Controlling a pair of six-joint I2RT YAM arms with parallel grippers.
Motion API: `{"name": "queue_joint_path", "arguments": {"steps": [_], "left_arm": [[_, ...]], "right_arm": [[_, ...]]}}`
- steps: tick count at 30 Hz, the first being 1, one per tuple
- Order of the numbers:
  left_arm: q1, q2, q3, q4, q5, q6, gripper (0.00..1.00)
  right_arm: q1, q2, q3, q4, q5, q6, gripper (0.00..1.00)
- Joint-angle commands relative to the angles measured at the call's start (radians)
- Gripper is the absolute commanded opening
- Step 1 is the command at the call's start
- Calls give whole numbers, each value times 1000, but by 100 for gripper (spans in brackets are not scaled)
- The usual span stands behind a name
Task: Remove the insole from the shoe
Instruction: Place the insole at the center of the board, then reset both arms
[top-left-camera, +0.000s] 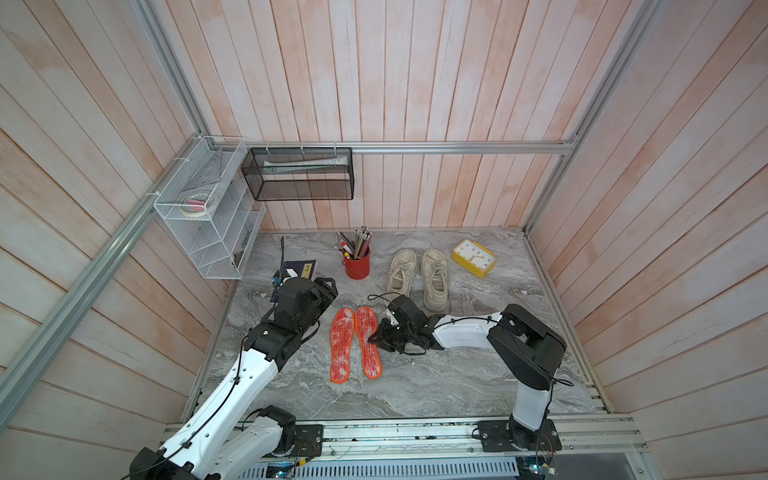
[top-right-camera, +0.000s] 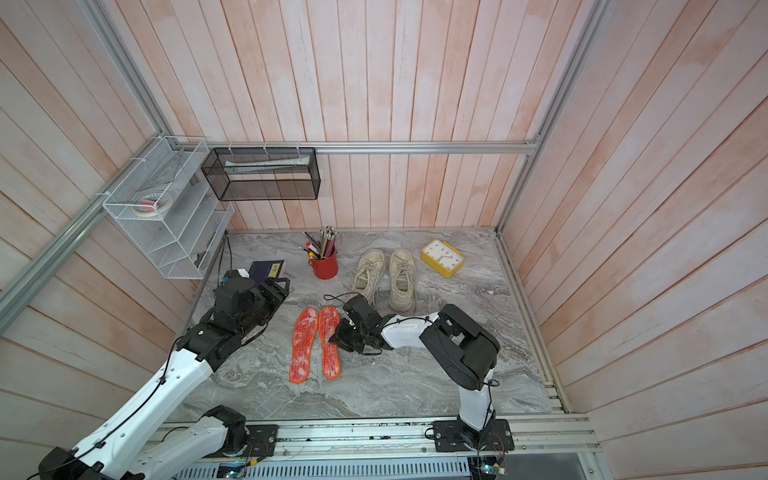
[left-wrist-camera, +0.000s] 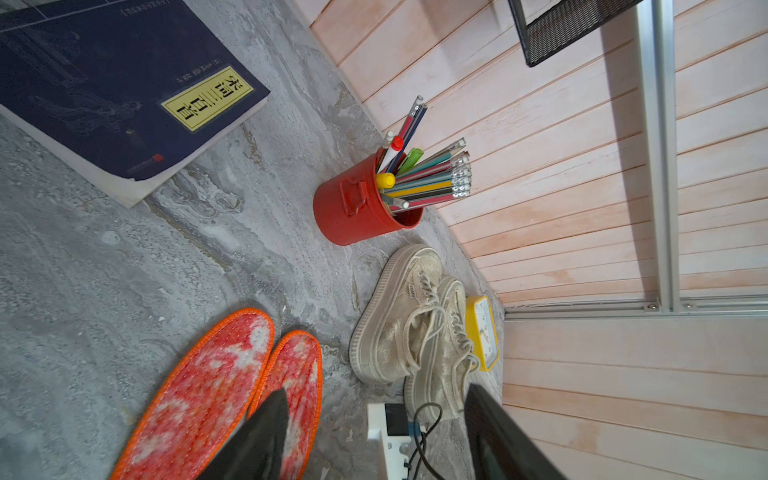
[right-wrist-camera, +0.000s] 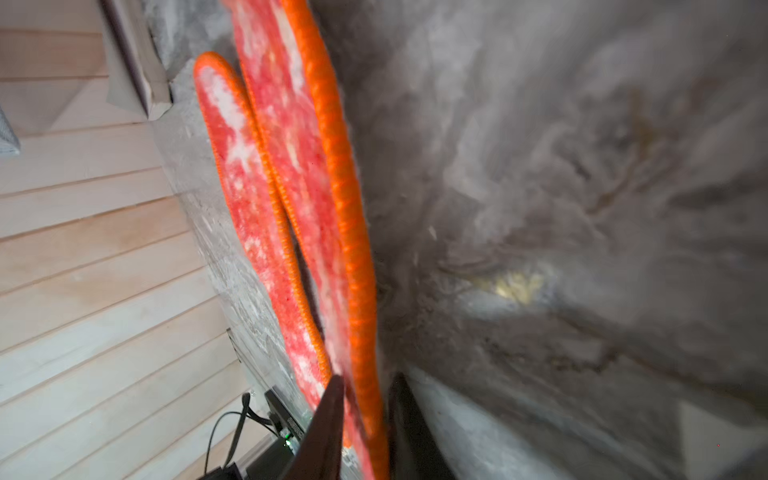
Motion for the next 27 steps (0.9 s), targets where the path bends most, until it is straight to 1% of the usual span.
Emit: {"name": "queue_joint_path", "arguments": {"steps": [1,3,7,10,12,13,14,15,16,17,18,19,20,21,22,23,24,25,26,27], "left_arm": [[3,-12,-16,-49,-1,54,70],[4,-14,-19,-59,-17,66,70],[7,-20,-33,-57,-87,113,70],[24,-20,-41,-37,-203,242,70],[38,-19,-62,16,-285,378,71],[46,-18,-78,45,-337,452,74],[52,-17,-100,82,-402,511,83],[62,-15,-122,123,-445,564,87],[83,-13,-154,190,-465,636,88],[110,-9,-190,267,-459,714,89],[137,-2,-223,334,-446,761,89],[177,11,-257,395,-417,798,89],[220,30,-282,440,-386,811,89],[255,47,-296,470,-358,816,89],[290,65,-308,505,-311,835,89],[315,87,-323,549,-249,874,90],[332,110,-336,580,-203,902,90],[352,134,-345,600,-170,926,91],[373,160,-347,613,-138,936,91],[392,178,-352,631,-92,941,92]], "right_arm": [[28,17,8,-52,75,38,38],[47,2,21,-118,123,33,48],[77,-80,55,-324,286,-22,60],[79,-204,61,-479,459,-96,65],[76,-318,46,-551,609,-152,65],[70,-377,37,-588,709,-179,65],[41,-433,30,-617,763,-238,65],[-3,-472,28,-647,775,-292,65],[-90,-516,28,-676,764,-359,65],[-188,-557,27,-696,746,-424,65],[-272,-592,20,-684,738,-497,65],[-358,-638,-5,-634,749,-585,65],[-429,-682,-54,-542,786,-675,65],[-484,-719,-114,-433,813,-758,65],[-535,-757,-203,-270,835,-865,64],[-582,-789,-301,-91,818,-972,64],[-619,-809,-390,65,775,-1054,64],[-661,-814,-486,244,710,-1142,66],[-702,-798,-564,397,686,-1182,68],[-733,-763,-607,485,680,-1190,68]]}}
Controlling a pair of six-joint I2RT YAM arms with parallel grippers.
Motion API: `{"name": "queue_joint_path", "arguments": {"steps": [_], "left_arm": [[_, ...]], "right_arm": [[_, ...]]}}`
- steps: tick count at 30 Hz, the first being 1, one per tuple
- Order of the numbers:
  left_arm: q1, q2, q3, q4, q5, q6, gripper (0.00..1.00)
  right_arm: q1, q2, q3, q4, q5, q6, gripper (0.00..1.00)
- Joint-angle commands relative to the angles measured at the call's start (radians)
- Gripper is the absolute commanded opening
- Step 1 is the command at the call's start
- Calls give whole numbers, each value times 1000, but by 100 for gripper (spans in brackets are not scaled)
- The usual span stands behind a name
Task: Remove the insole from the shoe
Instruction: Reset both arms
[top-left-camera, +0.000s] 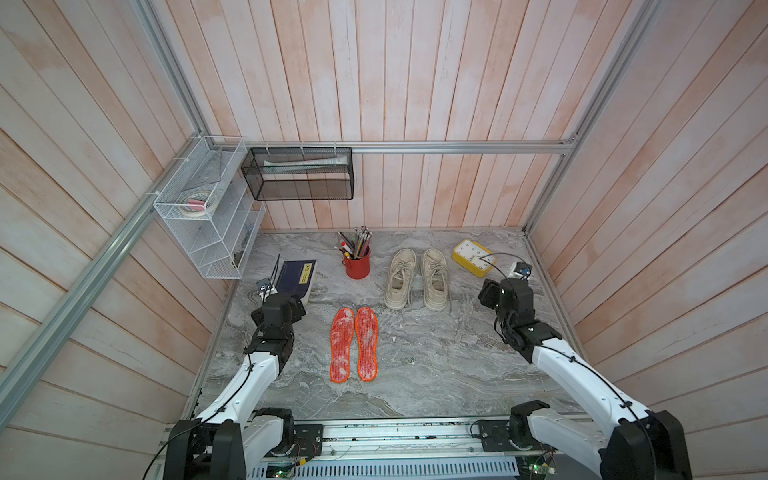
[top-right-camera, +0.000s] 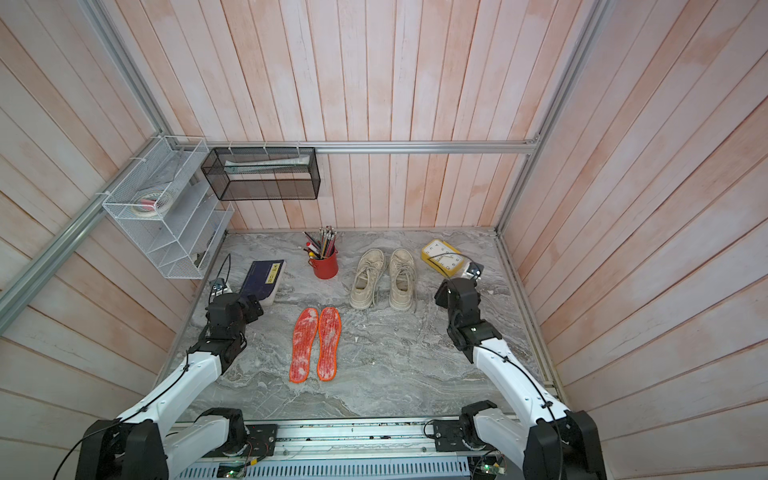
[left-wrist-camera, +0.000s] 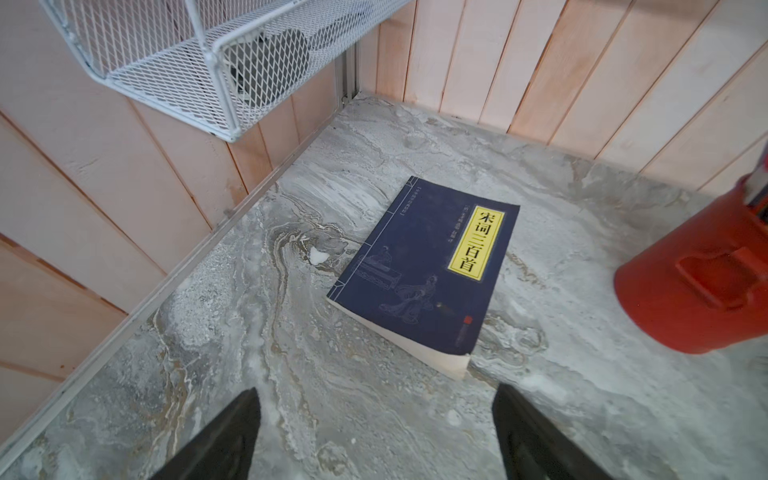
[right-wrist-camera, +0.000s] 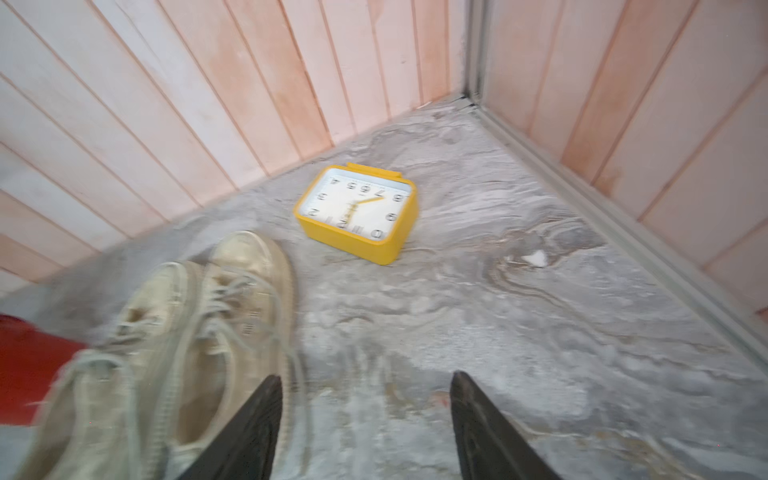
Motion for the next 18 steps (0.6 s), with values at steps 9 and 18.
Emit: {"name": "queue_joint_path", "arguments": {"steps": [9,18], "left_arm": [[110,192,-164,626,330,156,94],[123,420,-149,940,500,186,93]], "right_arm": [[-130,390,-189,875,-197,-473,72],[-292,467,-260,1053,-381,-333,98]]}}
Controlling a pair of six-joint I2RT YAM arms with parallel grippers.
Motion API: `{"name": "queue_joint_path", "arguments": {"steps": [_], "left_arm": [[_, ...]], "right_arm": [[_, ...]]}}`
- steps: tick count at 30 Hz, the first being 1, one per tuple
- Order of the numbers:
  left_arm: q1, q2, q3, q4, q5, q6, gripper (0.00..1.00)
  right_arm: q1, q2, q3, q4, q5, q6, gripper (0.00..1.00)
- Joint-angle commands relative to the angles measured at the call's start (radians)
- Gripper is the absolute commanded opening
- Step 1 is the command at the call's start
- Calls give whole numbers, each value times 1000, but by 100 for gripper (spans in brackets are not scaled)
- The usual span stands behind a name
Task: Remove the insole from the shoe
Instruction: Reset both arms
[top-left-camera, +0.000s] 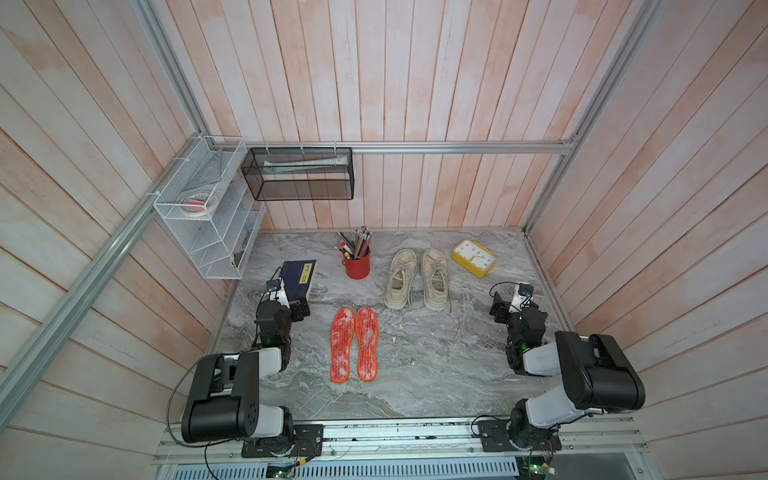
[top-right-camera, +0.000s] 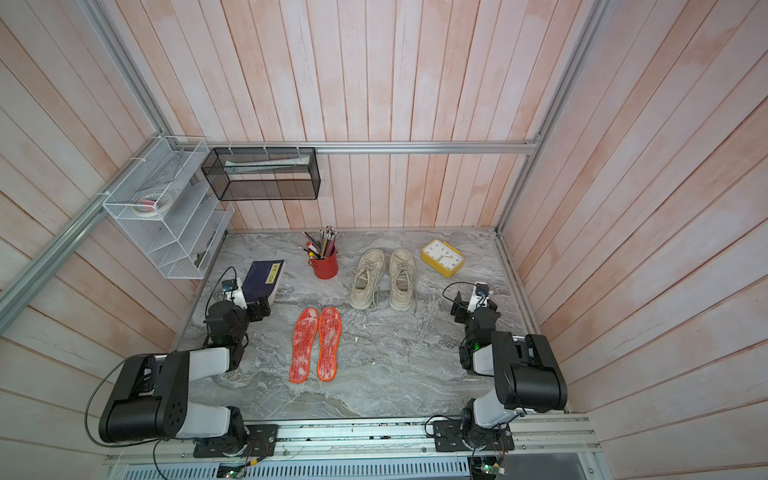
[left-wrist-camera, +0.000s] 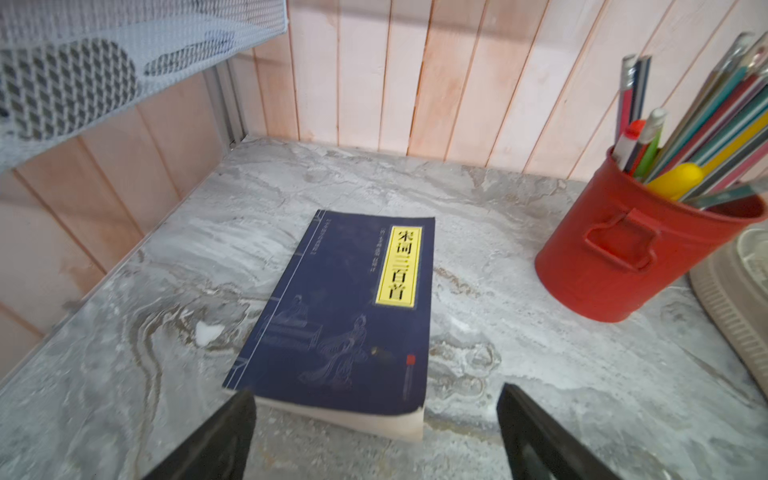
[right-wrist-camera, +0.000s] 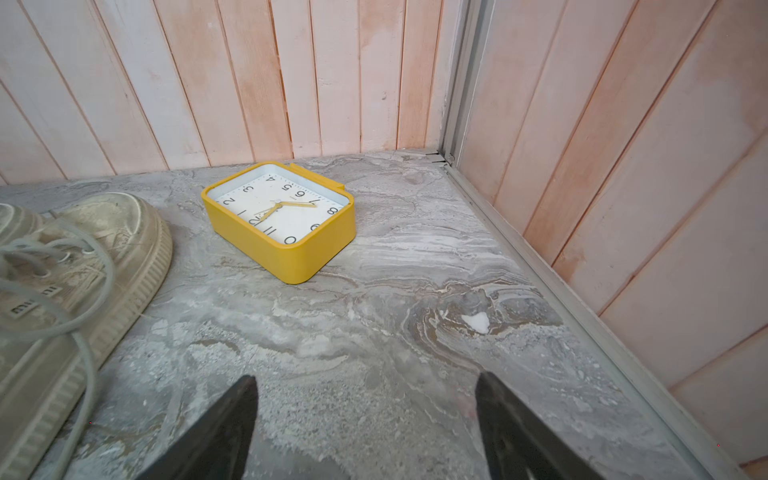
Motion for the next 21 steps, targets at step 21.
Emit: {"name": "queue_joint_path", "arguments": {"steps": [21], "left_arm": [[-40,107,-65,317,-6,43,100]], "right_arm": [[34,8,0,127,89,24,98]]}}
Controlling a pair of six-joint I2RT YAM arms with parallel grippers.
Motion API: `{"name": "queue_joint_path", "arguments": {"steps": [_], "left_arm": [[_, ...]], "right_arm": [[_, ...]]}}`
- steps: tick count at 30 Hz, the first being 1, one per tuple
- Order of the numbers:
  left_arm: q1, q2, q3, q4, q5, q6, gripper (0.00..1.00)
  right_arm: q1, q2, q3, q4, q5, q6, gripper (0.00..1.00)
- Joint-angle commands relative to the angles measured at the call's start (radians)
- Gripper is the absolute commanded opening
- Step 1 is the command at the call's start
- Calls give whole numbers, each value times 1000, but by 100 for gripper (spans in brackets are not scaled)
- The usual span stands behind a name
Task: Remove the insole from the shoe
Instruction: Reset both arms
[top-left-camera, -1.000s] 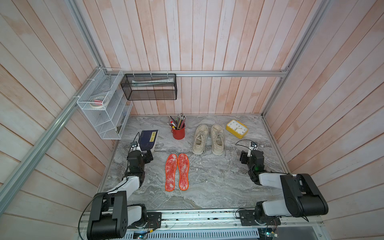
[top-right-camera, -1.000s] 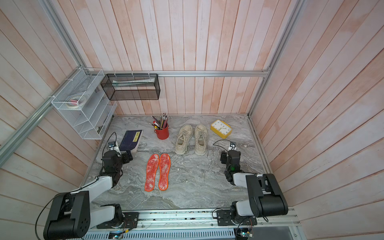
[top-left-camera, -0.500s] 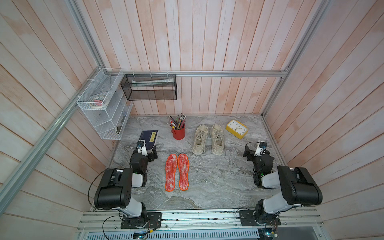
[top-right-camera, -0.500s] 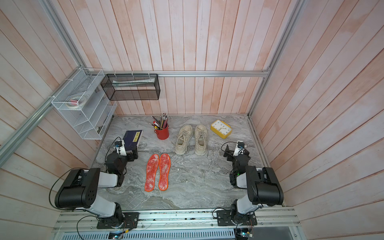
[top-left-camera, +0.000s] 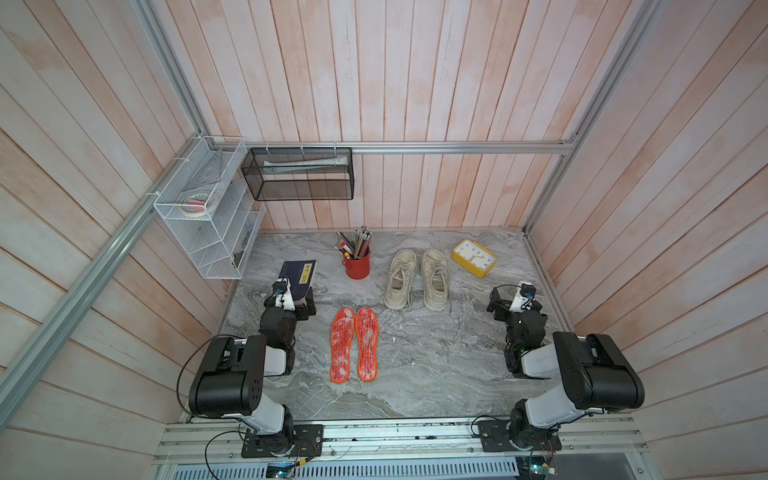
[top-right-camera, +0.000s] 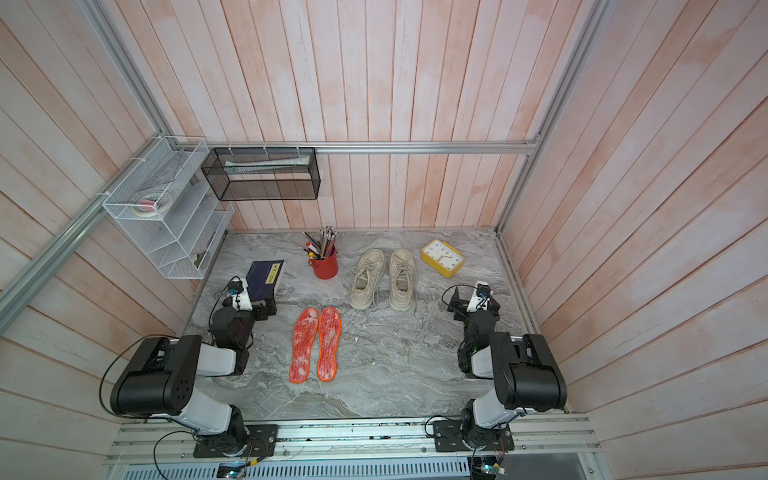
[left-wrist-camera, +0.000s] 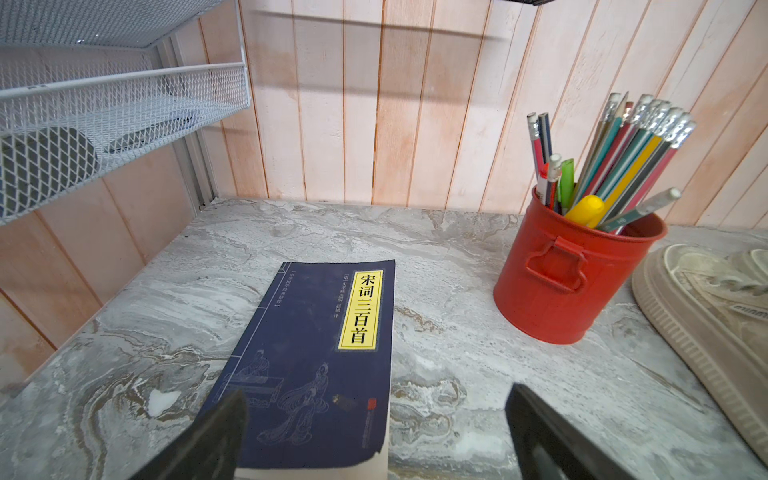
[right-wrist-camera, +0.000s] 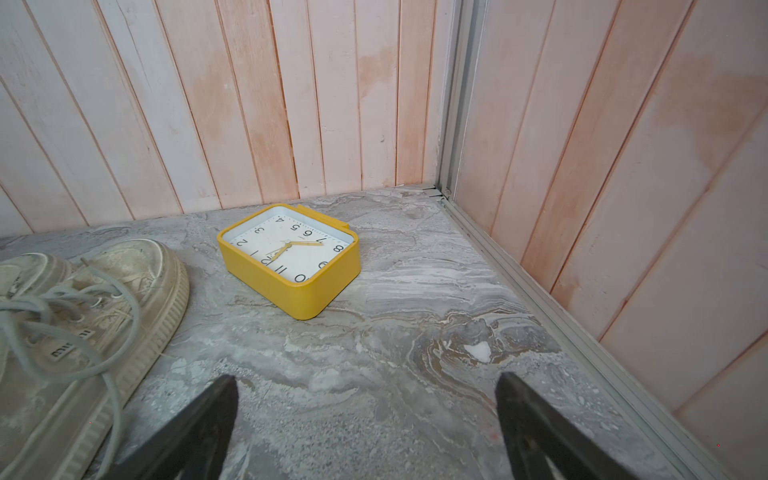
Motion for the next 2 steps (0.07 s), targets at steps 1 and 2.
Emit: {"name": "queue_joint_path", "arguments": {"steps": [1,2], "left_arm": [[-3,6,-3,32,-19,11,100],[-7,3,-6,33,-37,12,100]], "right_arm": [[3,3,14,4,22,2,98],[4,4,6,19,19,0,98]]}}
